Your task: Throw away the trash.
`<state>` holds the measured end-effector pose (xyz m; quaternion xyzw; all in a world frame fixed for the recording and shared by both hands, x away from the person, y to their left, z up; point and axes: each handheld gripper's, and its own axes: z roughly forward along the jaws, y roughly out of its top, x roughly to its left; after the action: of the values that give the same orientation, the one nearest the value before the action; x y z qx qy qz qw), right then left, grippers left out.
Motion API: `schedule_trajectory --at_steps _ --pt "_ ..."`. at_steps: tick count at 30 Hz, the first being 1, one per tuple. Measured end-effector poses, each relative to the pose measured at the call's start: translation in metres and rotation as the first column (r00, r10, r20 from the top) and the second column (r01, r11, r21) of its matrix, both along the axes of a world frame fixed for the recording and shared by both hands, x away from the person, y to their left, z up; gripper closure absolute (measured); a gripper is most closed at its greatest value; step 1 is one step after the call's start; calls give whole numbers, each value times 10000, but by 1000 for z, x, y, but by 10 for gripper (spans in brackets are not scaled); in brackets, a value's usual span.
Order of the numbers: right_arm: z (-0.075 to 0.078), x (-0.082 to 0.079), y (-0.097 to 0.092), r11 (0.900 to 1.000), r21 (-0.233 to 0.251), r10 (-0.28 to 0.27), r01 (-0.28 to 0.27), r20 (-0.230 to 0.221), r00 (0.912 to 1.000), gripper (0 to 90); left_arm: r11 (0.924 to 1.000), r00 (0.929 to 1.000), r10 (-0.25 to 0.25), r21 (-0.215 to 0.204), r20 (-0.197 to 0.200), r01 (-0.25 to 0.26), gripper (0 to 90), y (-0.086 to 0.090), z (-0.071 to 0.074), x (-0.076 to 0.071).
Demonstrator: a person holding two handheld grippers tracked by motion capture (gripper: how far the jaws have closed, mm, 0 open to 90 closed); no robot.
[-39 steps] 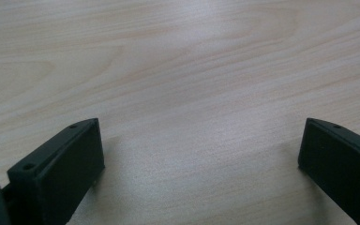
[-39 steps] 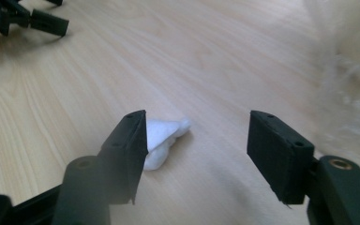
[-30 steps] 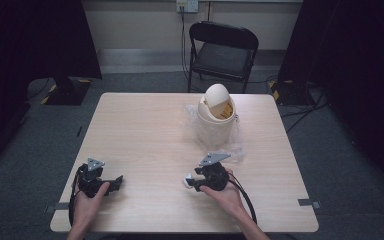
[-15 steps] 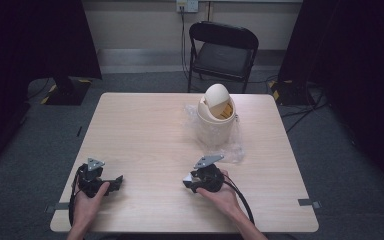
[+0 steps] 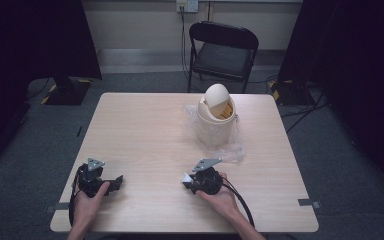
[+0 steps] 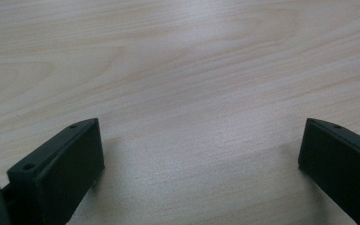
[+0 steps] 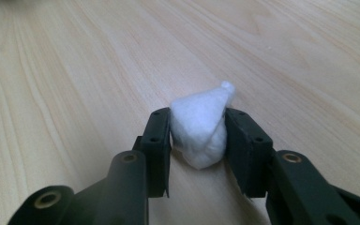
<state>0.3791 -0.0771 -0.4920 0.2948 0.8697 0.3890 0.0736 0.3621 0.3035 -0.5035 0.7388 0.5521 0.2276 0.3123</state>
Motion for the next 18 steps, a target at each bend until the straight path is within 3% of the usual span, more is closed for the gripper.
schedule_trajectory --at_steps 18 --pt "14 2 -13 9980 529 -330 333 -62 9994 657 10000 10000 -5 35 8 5 0 0 0 0"
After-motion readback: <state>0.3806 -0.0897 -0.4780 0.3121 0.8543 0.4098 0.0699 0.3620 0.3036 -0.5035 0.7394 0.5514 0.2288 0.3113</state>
